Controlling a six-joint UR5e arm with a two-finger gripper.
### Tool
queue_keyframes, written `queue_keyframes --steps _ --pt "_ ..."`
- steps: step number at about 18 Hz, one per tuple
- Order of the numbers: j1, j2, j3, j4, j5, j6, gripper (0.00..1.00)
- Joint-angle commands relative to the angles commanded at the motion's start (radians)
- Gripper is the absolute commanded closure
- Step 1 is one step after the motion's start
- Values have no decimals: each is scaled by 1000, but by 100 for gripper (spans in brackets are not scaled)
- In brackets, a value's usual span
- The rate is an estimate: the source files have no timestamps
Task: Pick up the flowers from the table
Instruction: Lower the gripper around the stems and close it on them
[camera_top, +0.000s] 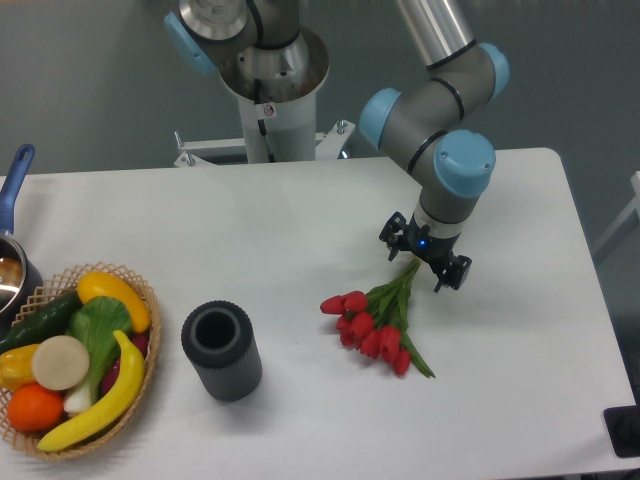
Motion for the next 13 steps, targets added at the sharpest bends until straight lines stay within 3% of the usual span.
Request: queue_keyframes --steps 13 --pt "-2 -8 -15 0 0 0 0"
